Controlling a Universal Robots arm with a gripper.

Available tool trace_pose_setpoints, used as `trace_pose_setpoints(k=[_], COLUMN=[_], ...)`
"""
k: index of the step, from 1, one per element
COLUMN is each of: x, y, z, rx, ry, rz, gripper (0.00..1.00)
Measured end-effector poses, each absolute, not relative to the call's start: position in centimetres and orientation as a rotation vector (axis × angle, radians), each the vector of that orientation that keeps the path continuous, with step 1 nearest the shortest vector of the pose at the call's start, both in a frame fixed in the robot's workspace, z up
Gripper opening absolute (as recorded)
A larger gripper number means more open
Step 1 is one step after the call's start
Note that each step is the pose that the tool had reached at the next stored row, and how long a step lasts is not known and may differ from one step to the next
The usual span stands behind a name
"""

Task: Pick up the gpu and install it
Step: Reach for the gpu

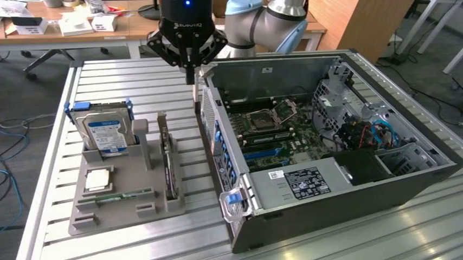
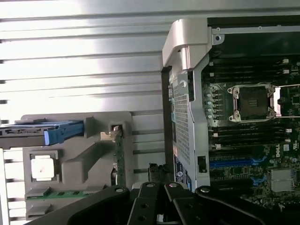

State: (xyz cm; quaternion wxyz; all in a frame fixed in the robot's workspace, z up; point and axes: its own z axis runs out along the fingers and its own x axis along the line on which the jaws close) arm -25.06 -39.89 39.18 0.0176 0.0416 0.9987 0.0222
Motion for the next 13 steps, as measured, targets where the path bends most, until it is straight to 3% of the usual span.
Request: trace_pose_setpoints(k=[13], x=[-26.8], y=[-39.9], z=[39.2], rx=[0.132], ry=[3.102], rz=[0.069], gripper=[0.11])
